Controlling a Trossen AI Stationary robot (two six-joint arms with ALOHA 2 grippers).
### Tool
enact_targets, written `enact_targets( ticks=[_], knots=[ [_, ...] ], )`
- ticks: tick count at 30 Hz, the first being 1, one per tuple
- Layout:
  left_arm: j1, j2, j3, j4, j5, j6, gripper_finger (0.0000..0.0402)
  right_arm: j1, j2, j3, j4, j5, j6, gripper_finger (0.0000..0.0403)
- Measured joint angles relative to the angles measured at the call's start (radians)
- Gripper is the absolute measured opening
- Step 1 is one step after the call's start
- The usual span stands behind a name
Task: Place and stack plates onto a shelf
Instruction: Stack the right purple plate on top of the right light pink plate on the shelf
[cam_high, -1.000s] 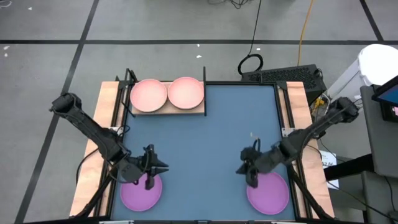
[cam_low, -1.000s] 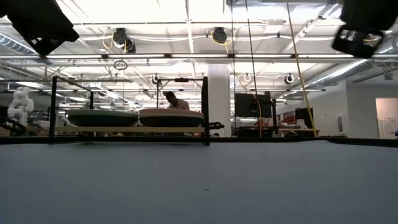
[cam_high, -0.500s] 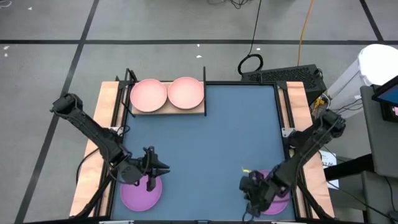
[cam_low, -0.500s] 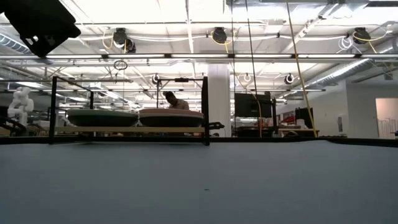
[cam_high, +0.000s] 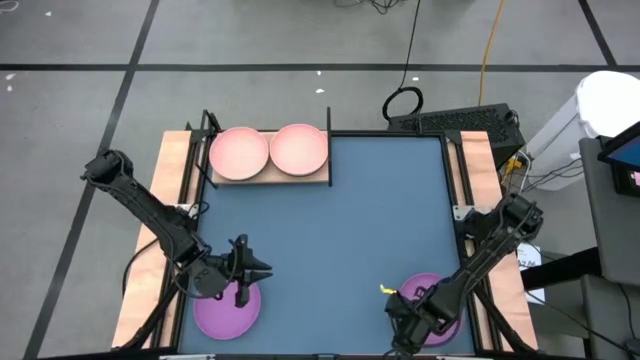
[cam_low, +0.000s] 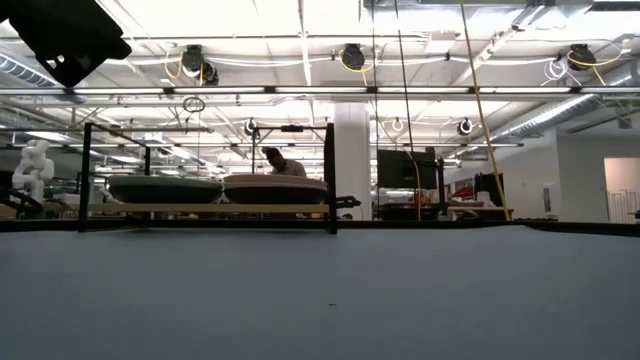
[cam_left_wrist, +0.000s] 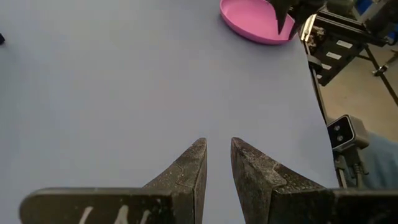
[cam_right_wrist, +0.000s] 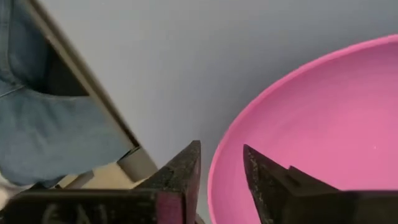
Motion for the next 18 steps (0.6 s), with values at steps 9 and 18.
enact_targets(
  ticks=[9, 18],
  knots=[
    [0.000, 0.000, 0.000, -0.001, -0.009, 0.025, 0.0078, -0.001, 0.080, 0.000, -0.011, -0.080, 0.042, 0.0078],
    [0.002, 0.000, 0.000, -0.002, -0.023, 0.032, 0.0078, 0.001, 0.058, 0.020, -0.079, -0.074, 0.024, 0.0009]
  ],
)
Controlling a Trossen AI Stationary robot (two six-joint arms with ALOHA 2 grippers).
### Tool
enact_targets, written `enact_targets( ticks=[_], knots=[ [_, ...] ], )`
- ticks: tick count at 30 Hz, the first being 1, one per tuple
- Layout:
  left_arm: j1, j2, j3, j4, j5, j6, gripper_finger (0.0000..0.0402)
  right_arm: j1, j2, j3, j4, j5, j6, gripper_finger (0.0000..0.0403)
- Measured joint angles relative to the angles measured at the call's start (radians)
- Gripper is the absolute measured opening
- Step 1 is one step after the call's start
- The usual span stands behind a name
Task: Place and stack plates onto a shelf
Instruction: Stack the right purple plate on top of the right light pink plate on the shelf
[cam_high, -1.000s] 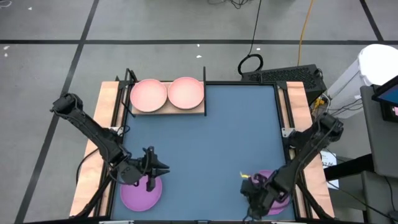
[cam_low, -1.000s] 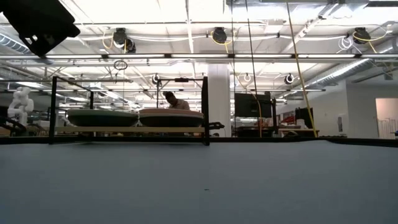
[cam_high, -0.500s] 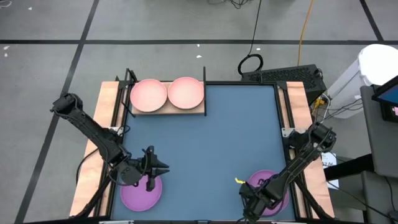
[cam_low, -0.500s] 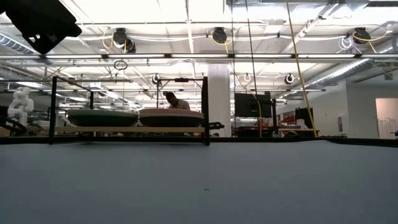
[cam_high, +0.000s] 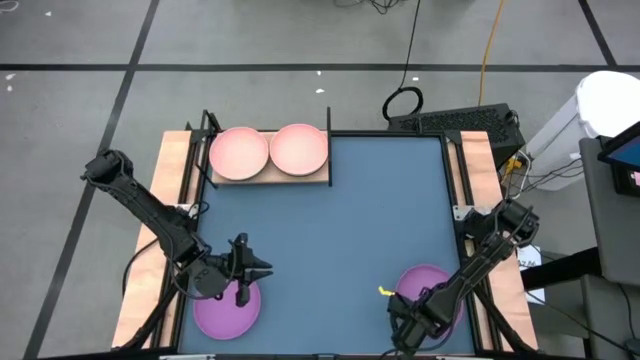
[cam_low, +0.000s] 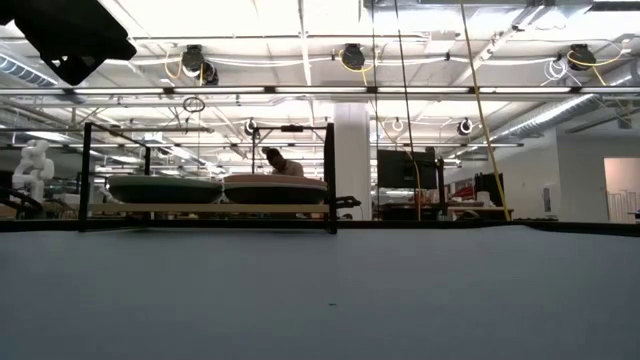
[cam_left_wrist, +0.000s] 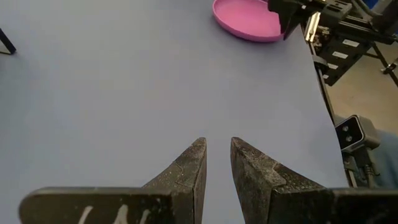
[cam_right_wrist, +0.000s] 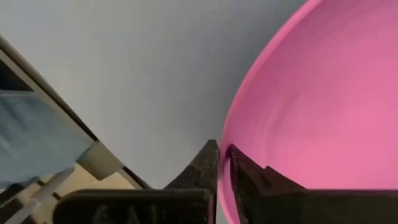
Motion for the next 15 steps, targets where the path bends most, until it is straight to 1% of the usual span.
enact_targets(
  ticks=[4, 8, 11, 15],
  knots=[
    [0.000, 0.000, 0.000, 0.000, 0.000, 0.000, 0.0078, -0.010, 0.001, 0.072, -0.136, 0.012, -0.107, 0.0007],
    [0.000, 0.000, 0.000, 0.000, 0.000, 0.000, 0.0078, -0.033, 0.002, 0.156, -0.233, 0.093, -0.293, 0.0001],
    [0.000, 0.000, 0.000, 0.000, -0.001, 0.000, 0.0078, -0.054, 0.001, 0.215, -0.270, 0.174, -0.467, 0.0000],
    [0.000, 0.000, 0.000, 0.000, 0.006, 0.000, 0.0078, -0.079, 0.002, 0.262, -0.276, 0.274, -0.775, 0.0000]
  ],
)
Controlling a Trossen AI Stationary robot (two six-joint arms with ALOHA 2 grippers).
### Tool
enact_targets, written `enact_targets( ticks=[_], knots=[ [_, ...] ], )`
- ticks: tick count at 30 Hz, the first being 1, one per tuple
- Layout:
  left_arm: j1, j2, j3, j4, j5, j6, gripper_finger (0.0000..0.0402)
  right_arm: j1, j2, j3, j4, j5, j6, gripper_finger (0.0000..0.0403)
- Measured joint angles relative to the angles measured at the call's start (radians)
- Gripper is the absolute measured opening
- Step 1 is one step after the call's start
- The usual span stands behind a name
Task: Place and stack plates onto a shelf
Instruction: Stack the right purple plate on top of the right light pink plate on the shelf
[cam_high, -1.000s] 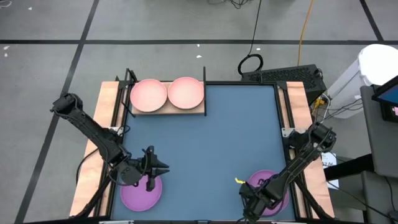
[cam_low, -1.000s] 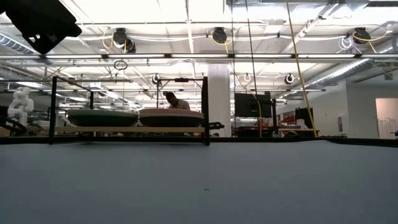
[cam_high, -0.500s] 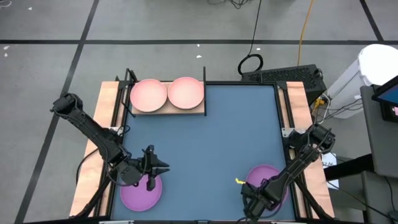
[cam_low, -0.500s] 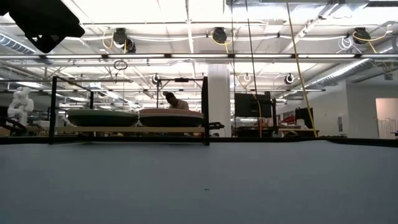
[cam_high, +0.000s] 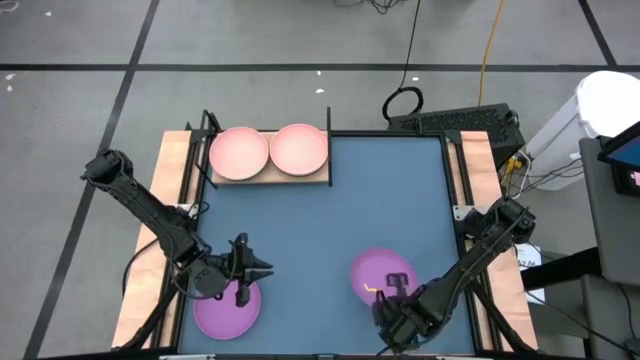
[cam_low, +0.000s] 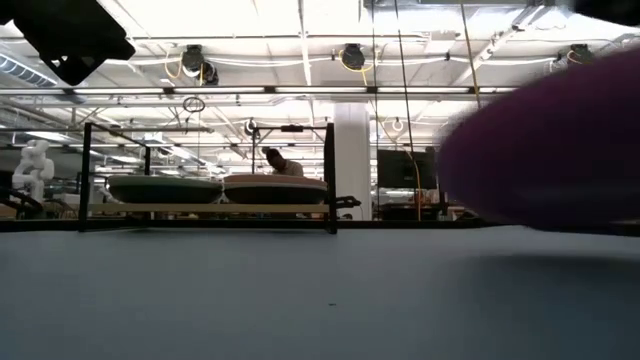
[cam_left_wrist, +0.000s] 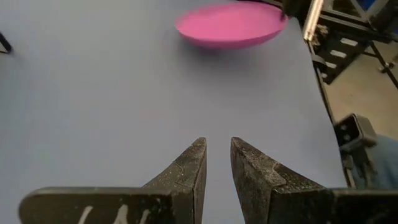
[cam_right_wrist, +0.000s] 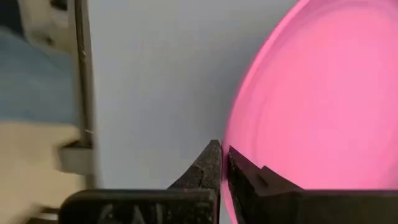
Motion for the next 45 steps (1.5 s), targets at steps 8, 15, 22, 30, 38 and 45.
enact_targets(
  ticks=[8, 15, 22, 30, 38, 45],
  knots=[
    [0.000, -0.003, 0.000, 0.000, 0.039, 0.045, 0.0078, -0.101, 0.000, 0.030, -0.009, 0.195, -0.441, 0.0000],
    [0.000, -0.003, 0.000, 0.000, 0.034, 0.020, 0.0078, -0.216, 0.000, 0.035, 0.011, 0.359, -0.687, 0.0000],
    [0.000, -0.003, 0.000, -0.001, 0.027, 0.000, 0.0078, -0.328, -0.016, 0.035, 0.165, 0.541, -0.925, 0.0000],
    [0.000, -0.003, 0.000, 0.000, 0.001, -0.033, 0.0078, -0.494, -0.034, 0.036, 0.577, 0.446, -1.218, 0.0000],
    [-0.002, -0.001, 0.000, 0.000, 0.001, -0.026, 0.0078, -0.693, -0.033, 0.036, 0.736, 0.237, -1.264, 0.0000],
    [-0.001, -0.001, 0.000, 0.001, -0.007, -0.003, 0.0078, -0.837, -0.033, 0.036, 0.850, 0.083, -1.250, 0.0000]
  ],
)
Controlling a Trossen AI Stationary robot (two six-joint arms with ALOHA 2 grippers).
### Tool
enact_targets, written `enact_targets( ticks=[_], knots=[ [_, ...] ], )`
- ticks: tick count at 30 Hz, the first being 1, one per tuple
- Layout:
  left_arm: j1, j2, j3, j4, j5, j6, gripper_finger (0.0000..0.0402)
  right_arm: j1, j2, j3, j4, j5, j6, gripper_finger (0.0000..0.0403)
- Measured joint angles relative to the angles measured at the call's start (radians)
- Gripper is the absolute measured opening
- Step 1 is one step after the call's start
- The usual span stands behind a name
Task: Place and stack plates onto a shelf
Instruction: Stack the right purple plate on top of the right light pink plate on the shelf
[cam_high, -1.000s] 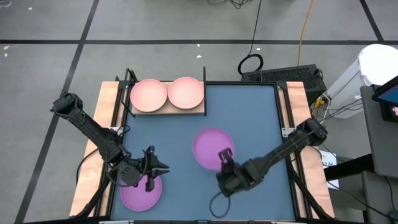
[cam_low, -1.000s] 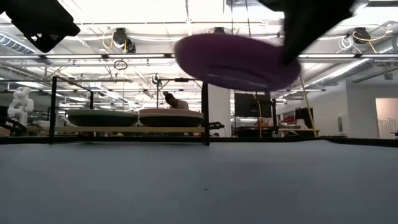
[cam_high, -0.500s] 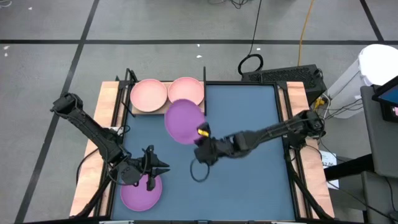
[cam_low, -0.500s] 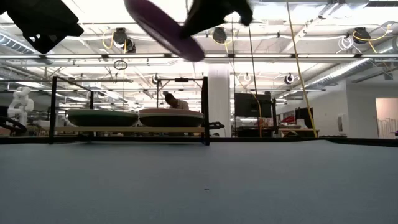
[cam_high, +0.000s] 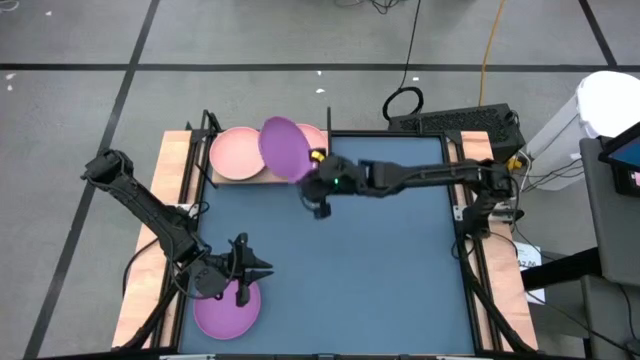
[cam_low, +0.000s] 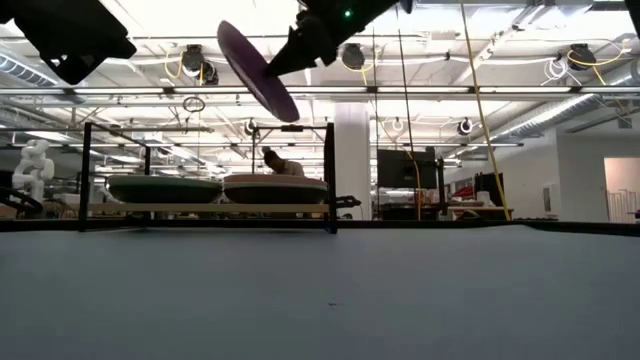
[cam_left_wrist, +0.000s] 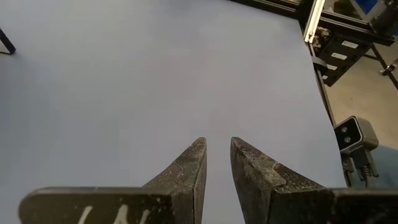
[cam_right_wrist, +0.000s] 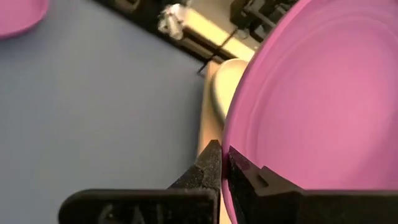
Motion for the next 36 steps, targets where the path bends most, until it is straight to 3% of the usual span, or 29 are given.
enact_targets(
  ticks=[6, 15, 30, 36],
  knots=[
    [0.002, 0.000, 0.000, 0.001, -0.021, 0.000, 0.0078, -0.103, 0.013, 0.000, 0.064, -0.123, 0.074, 0.0000],
    [0.014, 0.001, 0.000, 0.010, -0.054, 0.023, 0.0078, -0.137, 0.053, -0.001, 0.027, -0.150, 0.093, 0.0000],
    [0.034, 0.001, 0.000, 0.051, -0.056, 0.030, 0.0078, -0.165, 0.136, -0.006, -0.013, -0.143, 0.084, 0.0000],
    [0.044, 0.001, 0.000, 0.052, -0.059, 0.038, 0.0078, -0.166, 0.136, -0.004, -0.020, -0.069, 0.047, 0.0000]
  ],
)
